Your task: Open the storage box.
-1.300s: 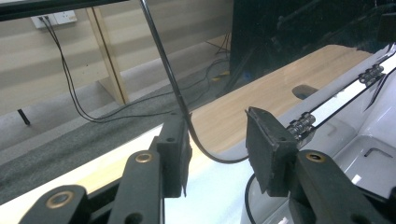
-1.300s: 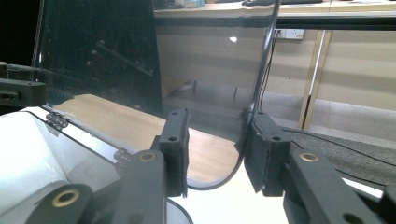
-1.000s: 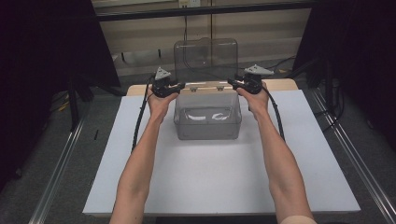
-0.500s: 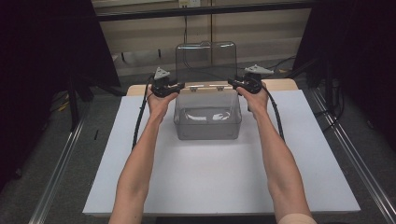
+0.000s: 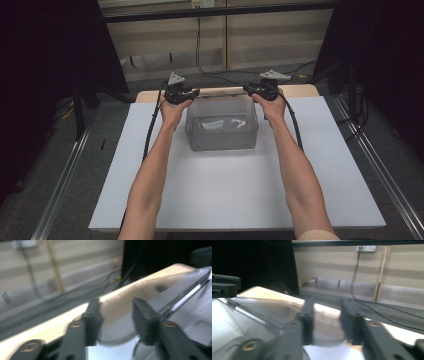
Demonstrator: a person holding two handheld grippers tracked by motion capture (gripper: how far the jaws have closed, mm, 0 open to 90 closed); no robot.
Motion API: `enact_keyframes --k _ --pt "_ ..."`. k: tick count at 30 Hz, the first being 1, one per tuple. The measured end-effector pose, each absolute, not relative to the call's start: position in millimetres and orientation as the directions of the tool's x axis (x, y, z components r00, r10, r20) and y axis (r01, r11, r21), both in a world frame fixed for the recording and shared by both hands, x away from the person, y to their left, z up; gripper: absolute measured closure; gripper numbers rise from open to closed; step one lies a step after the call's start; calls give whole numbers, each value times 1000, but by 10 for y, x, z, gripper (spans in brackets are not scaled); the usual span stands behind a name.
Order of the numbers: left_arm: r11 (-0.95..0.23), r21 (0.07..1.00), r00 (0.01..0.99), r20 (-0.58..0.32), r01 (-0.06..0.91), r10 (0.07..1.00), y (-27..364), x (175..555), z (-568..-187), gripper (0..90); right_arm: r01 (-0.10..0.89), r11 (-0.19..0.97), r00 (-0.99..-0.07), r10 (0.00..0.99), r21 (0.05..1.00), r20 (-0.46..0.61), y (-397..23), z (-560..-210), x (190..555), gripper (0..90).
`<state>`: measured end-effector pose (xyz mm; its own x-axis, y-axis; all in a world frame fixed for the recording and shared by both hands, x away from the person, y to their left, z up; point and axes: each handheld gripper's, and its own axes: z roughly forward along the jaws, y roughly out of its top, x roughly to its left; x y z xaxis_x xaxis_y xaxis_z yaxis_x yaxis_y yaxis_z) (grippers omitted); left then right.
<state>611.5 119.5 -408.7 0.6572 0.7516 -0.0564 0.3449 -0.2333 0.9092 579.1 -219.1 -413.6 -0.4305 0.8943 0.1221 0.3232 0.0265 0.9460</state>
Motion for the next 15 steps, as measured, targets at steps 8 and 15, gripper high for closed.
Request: enact_keyframes --k 8,15 --pt "-218 906 632 -67 363 772 1219 6098 -4067 385 366 12 -410 900 931 149 -2257 -4170 5764 521" --pt "-206 902 601 -72 381 796 1274 6065 -3998 226 349 20 -413 901 937 135 -2253 -4121 5733 465"
